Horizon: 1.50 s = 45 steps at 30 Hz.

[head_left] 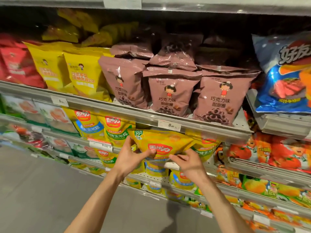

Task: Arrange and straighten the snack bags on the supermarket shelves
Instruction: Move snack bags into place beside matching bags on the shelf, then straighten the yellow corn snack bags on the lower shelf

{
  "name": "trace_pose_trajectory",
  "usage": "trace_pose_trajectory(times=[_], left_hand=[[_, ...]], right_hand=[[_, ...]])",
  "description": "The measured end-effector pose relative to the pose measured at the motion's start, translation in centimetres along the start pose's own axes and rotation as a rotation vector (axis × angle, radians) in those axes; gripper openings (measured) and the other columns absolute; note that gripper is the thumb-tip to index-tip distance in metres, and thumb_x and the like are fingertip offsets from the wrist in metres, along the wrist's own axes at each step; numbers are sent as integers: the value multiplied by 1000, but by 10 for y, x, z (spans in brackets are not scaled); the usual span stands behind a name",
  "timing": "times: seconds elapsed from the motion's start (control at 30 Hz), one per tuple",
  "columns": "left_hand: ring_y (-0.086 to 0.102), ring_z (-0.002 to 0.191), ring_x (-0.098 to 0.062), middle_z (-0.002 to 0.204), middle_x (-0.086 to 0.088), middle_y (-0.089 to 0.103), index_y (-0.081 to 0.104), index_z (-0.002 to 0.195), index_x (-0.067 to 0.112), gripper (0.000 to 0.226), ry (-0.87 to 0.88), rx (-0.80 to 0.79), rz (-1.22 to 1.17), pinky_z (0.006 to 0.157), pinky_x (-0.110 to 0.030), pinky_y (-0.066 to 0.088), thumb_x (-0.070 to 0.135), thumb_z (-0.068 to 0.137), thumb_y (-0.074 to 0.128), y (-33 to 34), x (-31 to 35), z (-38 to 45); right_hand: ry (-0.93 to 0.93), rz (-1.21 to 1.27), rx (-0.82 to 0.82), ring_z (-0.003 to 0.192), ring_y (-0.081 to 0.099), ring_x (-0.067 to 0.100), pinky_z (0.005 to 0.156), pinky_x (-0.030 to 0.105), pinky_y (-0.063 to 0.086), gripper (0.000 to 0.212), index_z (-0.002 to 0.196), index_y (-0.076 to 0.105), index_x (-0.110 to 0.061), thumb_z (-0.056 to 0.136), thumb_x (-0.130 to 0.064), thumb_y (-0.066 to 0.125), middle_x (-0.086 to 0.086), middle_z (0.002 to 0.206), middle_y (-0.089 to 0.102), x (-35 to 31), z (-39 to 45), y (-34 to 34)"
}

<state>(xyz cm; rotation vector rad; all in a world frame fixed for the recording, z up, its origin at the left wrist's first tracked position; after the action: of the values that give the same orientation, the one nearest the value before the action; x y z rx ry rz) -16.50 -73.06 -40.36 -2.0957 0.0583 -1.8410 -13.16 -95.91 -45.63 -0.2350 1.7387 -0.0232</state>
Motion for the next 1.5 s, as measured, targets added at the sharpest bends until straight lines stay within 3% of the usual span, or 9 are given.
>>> trace_pose_trajectory(times=[0.07,0.2,0.33,0.53,0.73,0.83,0.97,1.23,1.5], left_hand=[[56,88,29,111,14,64,51,121,16,62,9,-13,27,76,-8,54,21,75,91,3,1,16],[63,90,18,107,19,62,49,114,23,57,-32,-42,28,81,-27,58,25,76,91,7,-9,38],[51,91,17,106,24,52,45,121,18,65,-33,-84,31,81,-12,45,27,75,91,11,-21,63],[59,85,-8,99,-2,63,52,108,9,58,-21,-156,69,66,-13,45,31,73,92,13,-42,98],[64,102,-2,110,9,69,52,115,24,56,-53,-310,92,72,-9,46,47,77,86,16,-56,113],[60,120,-14,127,7,66,46,138,18,94,-37,-334,137,99,-31,50,72,69,79,18,-66,117],[58,126,-14,132,9,64,42,146,22,103,20,-319,176,110,-41,47,81,67,72,19,-66,117],[64,115,-10,120,13,69,47,137,24,75,-22,-263,119,102,-35,50,63,80,76,31,-74,122],[64,115,-24,124,2,68,41,134,20,98,-86,-181,164,102,-47,52,80,64,75,29,-68,135]], right_hand=[[6,28,12,100,73,10,85,24,57,21,101,71,-17,84,-11,81,-5,100,79,7,16,5],[66,73,43,103,69,7,87,26,56,22,99,70,-23,84,-11,81,-6,106,76,19,34,14],[49,15,65,104,72,10,90,29,56,16,103,71,-16,89,-12,77,-3,105,78,18,50,15],[30,-91,175,95,70,2,81,22,52,25,106,70,-10,87,-23,80,-6,98,76,14,61,19],[-27,-82,226,92,64,-13,79,6,46,34,125,59,-12,95,-20,71,-8,107,70,12,59,33],[-19,-106,242,90,68,-3,80,16,50,27,117,60,-18,95,-31,70,-8,99,72,16,56,34],[-1,-147,269,80,63,-16,69,6,47,32,122,57,-19,96,-35,66,-16,99,68,22,54,34],[26,-89,314,95,68,4,73,13,48,50,131,54,-15,94,-48,63,-11,103,71,35,64,40],[80,-79,316,93,65,4,69,10,46,43,122,51,-24,94,-55,61,-13,104,67,20,68,40]])
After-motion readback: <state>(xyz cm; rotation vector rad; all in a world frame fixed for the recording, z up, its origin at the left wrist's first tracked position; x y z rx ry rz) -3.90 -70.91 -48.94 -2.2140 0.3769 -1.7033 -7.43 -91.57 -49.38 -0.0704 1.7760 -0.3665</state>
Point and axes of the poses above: each hand's wrist, its own z-axis towards the middle knuckle, its own y-axis out of the palm, x = y × z, the point moved 7 cm from there along z, towards the middle knuckle
